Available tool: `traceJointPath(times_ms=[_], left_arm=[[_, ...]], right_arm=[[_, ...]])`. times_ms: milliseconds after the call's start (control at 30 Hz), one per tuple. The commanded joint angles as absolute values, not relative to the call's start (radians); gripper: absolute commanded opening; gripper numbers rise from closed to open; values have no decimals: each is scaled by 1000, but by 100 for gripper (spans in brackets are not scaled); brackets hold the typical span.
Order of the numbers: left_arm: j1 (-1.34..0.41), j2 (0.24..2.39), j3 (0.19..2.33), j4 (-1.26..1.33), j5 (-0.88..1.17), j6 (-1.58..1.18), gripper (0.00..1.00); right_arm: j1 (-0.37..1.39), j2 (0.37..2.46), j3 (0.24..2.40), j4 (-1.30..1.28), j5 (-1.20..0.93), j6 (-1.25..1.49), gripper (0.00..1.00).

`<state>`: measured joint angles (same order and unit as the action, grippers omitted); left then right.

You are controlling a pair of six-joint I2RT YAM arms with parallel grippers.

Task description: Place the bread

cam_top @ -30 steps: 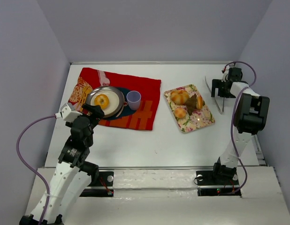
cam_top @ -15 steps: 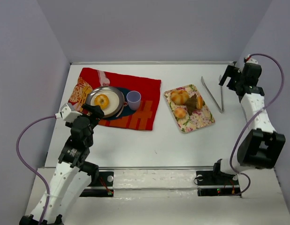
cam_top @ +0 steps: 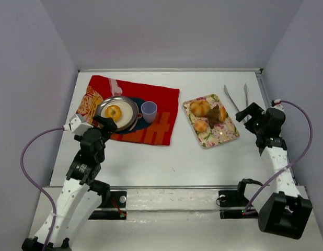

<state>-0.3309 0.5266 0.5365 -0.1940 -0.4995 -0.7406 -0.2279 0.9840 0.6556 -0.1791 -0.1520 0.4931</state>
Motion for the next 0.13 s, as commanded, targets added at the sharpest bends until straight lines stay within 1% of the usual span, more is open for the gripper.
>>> traceJointPath(times_ms=[0,100], left_arm=[[-328,519,528,-140,-506,-721,99],[-328,508,520,-135,-508,-719,99]], right_arm=[[-225,865,627,-87,-169,523,100],[-225,830,603,-68,-150,520,100]])
